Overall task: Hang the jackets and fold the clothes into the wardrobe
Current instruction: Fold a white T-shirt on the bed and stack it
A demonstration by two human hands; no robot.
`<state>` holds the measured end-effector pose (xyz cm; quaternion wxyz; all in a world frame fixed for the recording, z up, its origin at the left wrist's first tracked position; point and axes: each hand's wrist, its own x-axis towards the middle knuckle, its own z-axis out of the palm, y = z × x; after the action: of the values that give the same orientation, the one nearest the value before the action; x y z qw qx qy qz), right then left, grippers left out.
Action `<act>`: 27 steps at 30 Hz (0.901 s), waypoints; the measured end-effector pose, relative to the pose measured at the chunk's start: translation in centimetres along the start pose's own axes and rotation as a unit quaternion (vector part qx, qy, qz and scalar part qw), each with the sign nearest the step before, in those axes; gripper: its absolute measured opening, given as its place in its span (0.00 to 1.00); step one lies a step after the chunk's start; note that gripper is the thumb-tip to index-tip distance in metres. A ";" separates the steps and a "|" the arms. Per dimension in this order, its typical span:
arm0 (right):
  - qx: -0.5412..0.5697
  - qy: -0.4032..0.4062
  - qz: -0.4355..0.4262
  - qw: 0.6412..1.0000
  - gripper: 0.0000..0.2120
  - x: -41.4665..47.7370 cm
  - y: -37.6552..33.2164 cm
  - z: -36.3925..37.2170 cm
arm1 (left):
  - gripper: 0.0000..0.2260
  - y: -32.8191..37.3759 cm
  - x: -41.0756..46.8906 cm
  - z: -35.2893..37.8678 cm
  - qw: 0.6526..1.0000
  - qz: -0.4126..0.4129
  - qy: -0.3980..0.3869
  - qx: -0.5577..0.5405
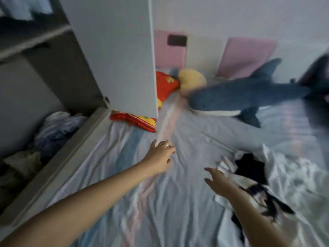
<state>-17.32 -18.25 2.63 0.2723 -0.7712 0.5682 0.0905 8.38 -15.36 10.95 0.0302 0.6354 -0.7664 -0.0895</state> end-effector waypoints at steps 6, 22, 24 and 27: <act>0.055 -0.060 0.281 0.956 0.47 -12.2 19.6 17.2 | 0.32 14.5 -3.6 23.2 0.948 -0.075 -0.280 -0.133; 0.267 0.247 0.424 0.829 0.27 -15.0 32.1 30.1 | 0.72 21.4 -9.6 46.0 0.920 -0.079 -0.383 -0.012; 0.301 0.274 0.431 0.805 0.15 -14.5 32.0 30.7 | 0.72 21.5 -9.5 45.7 0.915 -0.080 -0.394 -0.010; 0.294 0.212 0.409 0.837 0.12 -15.5 28.5 32.7 | 0.71 21.7 -9.4 45.3 0.917 -0.077 -0.392 -0.011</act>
<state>-43.41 5.76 -26.77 0.2975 -0.3520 0.8758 -0.1436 -18.15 2.13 -29.11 -0.2730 0.6057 -0.6646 -0.3418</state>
